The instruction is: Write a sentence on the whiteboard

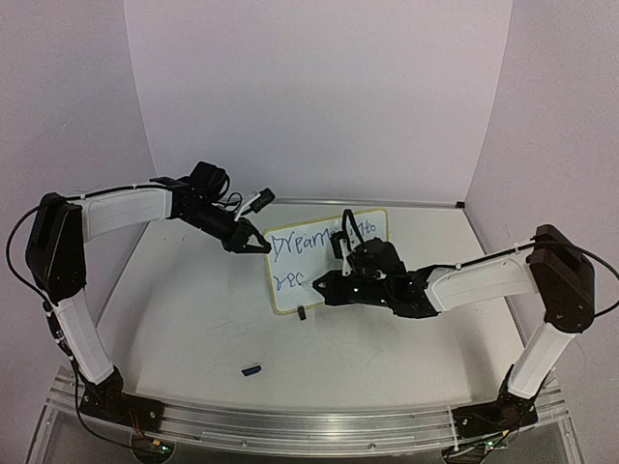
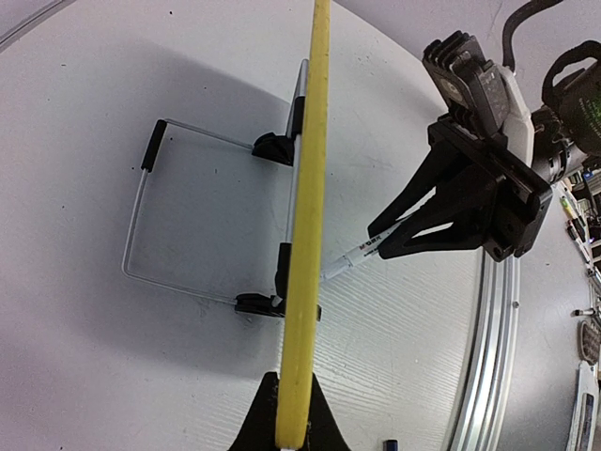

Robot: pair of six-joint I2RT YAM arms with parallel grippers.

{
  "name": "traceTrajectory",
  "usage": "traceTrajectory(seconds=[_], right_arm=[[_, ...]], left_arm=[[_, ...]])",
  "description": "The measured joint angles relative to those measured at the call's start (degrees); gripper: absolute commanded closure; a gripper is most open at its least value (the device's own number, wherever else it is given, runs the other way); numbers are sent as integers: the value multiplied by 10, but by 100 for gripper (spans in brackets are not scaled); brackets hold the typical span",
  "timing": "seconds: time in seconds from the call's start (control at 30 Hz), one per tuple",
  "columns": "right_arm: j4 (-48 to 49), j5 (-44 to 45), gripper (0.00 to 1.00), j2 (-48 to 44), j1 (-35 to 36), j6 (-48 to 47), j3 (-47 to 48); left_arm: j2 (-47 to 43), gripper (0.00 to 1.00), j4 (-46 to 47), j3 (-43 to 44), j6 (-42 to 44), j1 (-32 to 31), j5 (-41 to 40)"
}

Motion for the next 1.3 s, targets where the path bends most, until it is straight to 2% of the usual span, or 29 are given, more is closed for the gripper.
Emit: traceTrajectory(seconds=[1.3], right_arm=[[13,27,100,-21,0,16,-15]], left_arm=[[0,100,0,0,0,0,0]])
